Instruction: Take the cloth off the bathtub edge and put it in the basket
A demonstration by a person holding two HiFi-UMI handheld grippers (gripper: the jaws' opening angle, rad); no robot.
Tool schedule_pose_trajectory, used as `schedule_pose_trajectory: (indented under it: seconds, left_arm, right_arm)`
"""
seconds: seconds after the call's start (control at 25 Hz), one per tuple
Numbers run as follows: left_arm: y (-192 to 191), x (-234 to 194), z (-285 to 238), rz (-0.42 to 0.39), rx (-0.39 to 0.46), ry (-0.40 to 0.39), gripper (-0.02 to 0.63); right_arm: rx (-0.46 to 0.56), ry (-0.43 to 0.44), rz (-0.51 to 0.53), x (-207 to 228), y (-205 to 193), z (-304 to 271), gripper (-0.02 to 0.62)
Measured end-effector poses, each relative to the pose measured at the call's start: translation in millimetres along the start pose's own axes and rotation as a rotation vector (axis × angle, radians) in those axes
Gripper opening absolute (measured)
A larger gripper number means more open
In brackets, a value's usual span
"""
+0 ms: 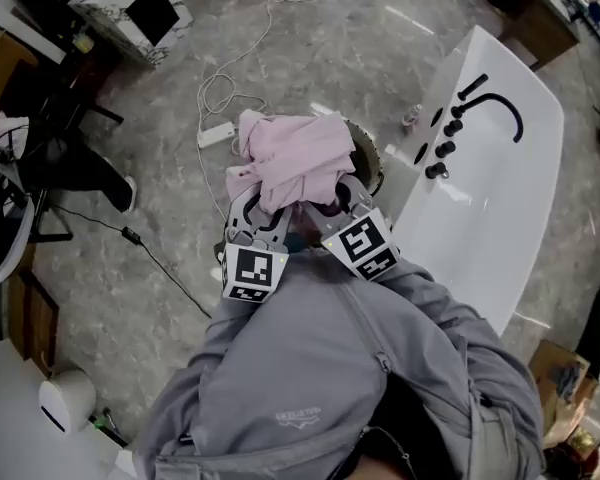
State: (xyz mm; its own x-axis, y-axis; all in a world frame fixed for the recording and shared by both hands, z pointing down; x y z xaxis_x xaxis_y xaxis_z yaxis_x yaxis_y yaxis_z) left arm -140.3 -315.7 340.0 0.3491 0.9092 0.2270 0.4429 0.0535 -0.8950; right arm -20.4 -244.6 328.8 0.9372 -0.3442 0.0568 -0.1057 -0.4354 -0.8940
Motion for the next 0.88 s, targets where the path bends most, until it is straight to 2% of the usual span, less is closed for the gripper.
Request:
schedule_pose_trajectory:
  seconds: [0.32, 0.48, 0.64, 0.88]
  left_arm:
    - [28.4, 15.8, -75.6, -0.089, 0.061, -0.302, 0.144]
    - [40.6, 22.0, -105.5, -0.134, 0.076, -0.402, 0.146]
    - [41.9, 21.4, -133.3, -0.173, 0.062, -0.47, 0.146]
    - [22.5, 31.6, -180.2, -0.163, 0.011, -0.556, 0.146]
  right_arm:
    - [-0.016, -0.279, -0.143, 43.1, -16.9, 30.5, 0.137]
    - [-0.007, -0.37, -0.207, 61.3, -23.8, 38.9, 0.137]
    - [-0.006, -0.422, -0.268, 78.8, -31.8, 34.2, 0.137]
    - [-0.042, -0.437, -0.328, 110.1, -66.6, 18.0, 0.137]
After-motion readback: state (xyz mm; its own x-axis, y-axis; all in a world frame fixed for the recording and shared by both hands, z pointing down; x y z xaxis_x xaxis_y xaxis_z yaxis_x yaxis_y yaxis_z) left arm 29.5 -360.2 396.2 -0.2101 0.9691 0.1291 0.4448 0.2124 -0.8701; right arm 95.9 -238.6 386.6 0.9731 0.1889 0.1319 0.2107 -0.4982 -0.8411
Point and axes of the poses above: the fingertips, and each gripper's own axes: z backward along the fingers, x to its right, y out of its top, the point moved 9 cm from there along z, backward along the fingers, and after that the axes turned 7 degrees about y, right-handed, at the moved point
